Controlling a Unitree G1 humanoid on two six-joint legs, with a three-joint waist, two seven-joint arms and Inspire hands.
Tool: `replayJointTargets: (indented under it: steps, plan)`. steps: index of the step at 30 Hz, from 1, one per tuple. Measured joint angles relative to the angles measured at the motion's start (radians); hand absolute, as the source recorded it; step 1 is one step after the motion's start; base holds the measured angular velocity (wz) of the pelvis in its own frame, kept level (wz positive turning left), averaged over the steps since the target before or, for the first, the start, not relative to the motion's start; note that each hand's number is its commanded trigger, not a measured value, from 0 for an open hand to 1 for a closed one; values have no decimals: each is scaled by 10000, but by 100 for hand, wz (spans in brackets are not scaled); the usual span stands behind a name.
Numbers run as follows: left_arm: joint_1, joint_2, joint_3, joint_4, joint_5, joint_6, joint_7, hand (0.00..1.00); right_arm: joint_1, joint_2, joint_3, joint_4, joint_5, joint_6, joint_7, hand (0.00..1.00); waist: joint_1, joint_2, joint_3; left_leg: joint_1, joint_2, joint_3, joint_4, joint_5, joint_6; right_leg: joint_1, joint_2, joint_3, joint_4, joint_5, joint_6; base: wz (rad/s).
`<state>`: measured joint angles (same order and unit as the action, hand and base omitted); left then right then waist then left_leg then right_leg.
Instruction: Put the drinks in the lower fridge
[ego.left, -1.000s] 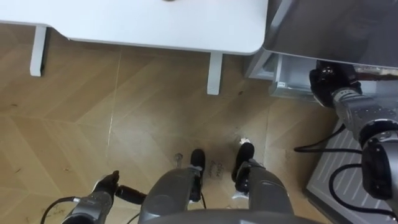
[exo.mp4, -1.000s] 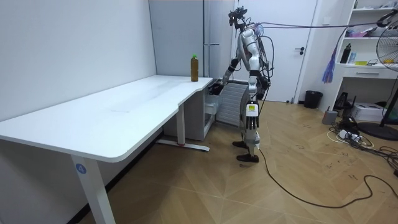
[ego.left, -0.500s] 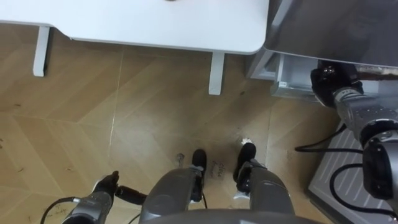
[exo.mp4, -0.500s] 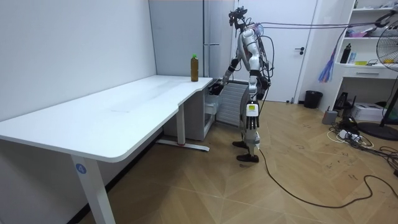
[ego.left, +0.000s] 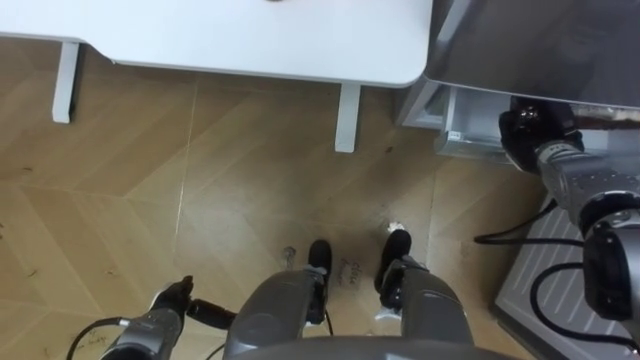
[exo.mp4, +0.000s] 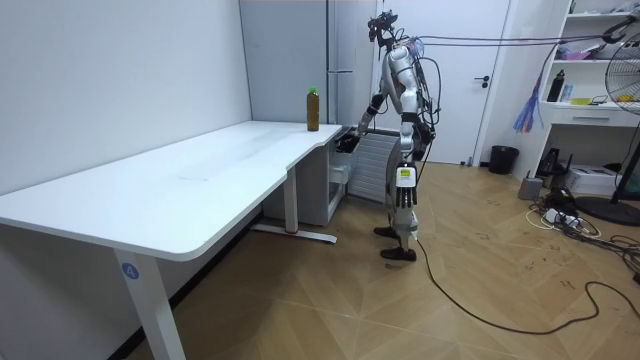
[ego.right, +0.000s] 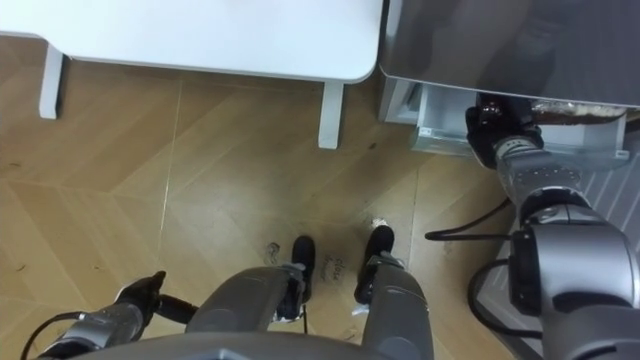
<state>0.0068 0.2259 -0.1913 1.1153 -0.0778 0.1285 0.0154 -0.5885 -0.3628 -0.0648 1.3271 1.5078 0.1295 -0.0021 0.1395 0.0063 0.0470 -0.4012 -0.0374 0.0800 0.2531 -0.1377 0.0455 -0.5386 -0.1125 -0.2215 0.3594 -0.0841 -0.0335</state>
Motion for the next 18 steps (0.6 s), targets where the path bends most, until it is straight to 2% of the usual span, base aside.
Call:
replayJointTargets:
  steps: [5,10,18]
  plan:
    - [9,6,-25,3,-98,195,-24,0,1,-4,1,53,-24,244,-119,0,-101,-26,-12,-37,-43,-24,68,25,41,16,-76,-36,28,15,18,5]
    - [11,132,-503,-17,-457,249,17,0,1,-3,5,55,14,256,-224,0,-140,-39,-17,-86,-73,-14,116,41,68,13,-118,-48,16,55,49,2]
    - [11,212,-506,-57,-475,252,168,0,-4,-3,-10,53,-8,264,-555,0,-247,-117,-61,-113,-77,-11,153,45,74,9,-125,-51,24,73,52,0]
